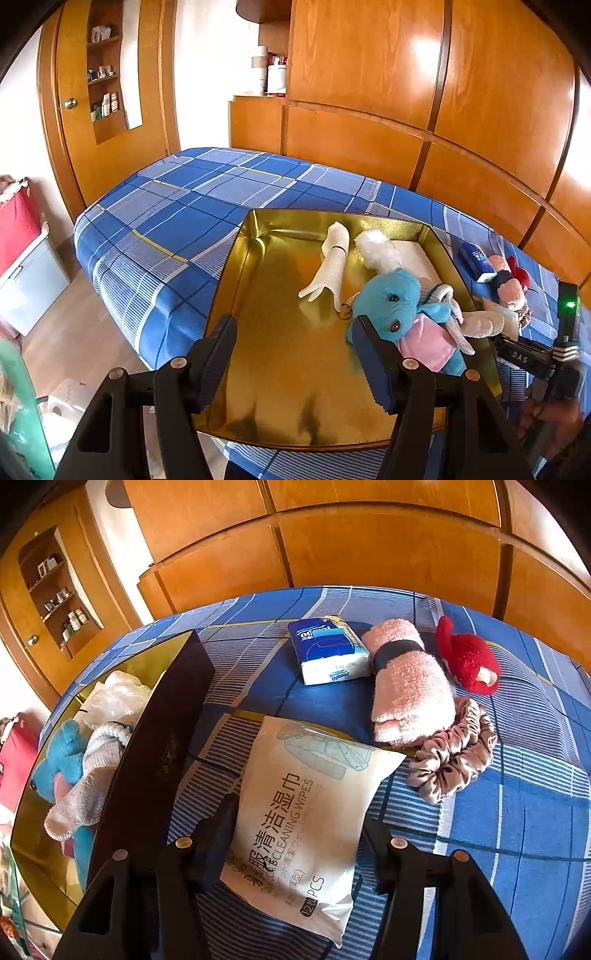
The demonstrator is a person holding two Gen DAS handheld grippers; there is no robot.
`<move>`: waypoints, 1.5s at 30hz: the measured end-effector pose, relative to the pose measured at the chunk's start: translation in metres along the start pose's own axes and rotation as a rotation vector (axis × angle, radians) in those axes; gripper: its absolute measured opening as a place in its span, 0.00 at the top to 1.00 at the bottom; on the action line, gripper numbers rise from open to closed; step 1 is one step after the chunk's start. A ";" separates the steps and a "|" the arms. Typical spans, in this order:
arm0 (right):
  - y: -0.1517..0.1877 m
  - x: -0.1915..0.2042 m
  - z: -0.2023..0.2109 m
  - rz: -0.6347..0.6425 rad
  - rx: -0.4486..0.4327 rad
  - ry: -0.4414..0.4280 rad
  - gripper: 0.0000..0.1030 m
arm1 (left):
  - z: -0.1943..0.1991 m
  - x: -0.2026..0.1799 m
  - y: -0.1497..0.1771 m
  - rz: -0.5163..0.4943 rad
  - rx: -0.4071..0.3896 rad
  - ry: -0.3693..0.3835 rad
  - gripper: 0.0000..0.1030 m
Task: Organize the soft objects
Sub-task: 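Grasp the white cleaning-wipes pack with the right tool, then carry the wipes pack into the gold tray and open the right tool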
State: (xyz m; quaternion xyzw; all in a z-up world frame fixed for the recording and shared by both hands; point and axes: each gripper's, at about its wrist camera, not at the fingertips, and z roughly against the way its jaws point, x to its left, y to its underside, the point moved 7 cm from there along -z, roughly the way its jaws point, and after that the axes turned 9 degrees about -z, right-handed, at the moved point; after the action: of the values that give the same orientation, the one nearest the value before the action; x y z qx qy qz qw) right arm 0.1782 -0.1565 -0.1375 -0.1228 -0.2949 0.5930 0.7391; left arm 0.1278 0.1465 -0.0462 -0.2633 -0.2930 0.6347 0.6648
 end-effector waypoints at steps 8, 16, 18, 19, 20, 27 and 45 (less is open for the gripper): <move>-0.008 -0.004 0.020 -0.037 -0.008 0.009 0.47 | 0.000 0.005 0.002 0.009 0.002 -0.006 0.36; -0.036 0.018 0.066 -0.025 -0.088 -0.070 0.47 | 0.001 0.007 0.000 0.012 0.001 -0.005 0.36; -0.041 0.036 0.077 0.013 -0.100 -0.101 0.47 | 0.003 0.010 -0.001 0.020 -0.006 -0.006 0.36; -0.041 0.045 0.081 0.028 -0.102 -0.117 0.47 | 0.004 0.013 -0.002 0.026 -0.011 -0.007 0.36; -0.044 0.059 0.085 0.051 -0.101 -0.142 0.47 | 0.006 0.017 -0.003 0.035 -0.017 -0.012 0.36; -0.042 0.156 0.089 0.240 -0.042 -0.266 0.47 | 0.016 0.060 -0.004 0.115 -0.041 -0.069 0.36; -0.014 0.298 -0.031 0.393 0.207 -0.225 0.47 | 0.003 0.112 0.025 0.232 0.016 -0.098 0.36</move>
State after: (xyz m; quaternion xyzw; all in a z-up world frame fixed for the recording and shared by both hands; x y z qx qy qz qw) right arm 0.2441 0.1274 -0.0679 -0.0348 -0.2834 0.7622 0.5810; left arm 0.1113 0.2594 -0.0561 -0.2586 -0.2875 0.7218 0.5739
